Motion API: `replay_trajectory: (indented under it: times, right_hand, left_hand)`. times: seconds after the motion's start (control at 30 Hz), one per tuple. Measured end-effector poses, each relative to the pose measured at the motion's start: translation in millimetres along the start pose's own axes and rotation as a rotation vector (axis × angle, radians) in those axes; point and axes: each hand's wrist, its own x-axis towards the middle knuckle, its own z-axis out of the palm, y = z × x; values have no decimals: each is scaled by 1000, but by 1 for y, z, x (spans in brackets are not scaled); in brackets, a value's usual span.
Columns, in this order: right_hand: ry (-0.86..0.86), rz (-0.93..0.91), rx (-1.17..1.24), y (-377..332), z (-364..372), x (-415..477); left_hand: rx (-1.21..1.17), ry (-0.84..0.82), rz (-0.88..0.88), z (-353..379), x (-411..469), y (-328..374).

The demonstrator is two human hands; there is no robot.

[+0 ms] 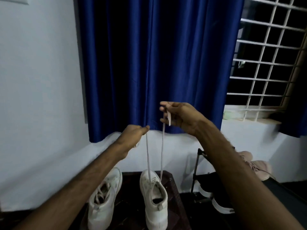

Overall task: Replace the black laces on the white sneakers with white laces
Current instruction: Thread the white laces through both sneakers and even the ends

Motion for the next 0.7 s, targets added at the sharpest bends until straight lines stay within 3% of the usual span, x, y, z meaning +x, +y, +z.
replay_trajectory:
  times: [0.07,0.23,0.33,0.53,0.6,0.7]
  right_hand:
    - [-24,-32,-25,-14,4,6]
    - [-33,-100,-190,-27,12,8]
    - [-7,-156,-183,-32,17,8]
    - [-31,-181,-44,-46,19,6]
    - [-75,-174,-25,-46,16,3]
    - [12,-199,-69,-45,12,2]
  left_hand:
    - [102,15,73,-7,5,22]
    - [40,-43,145,-24,6,74]
    - [-66,1,225,-29,6,90]
    - [-432,51,197,-31,2,97]
    - [-461,62,248,-31,0,99]
    - [-413,79,376,-28,0,100]
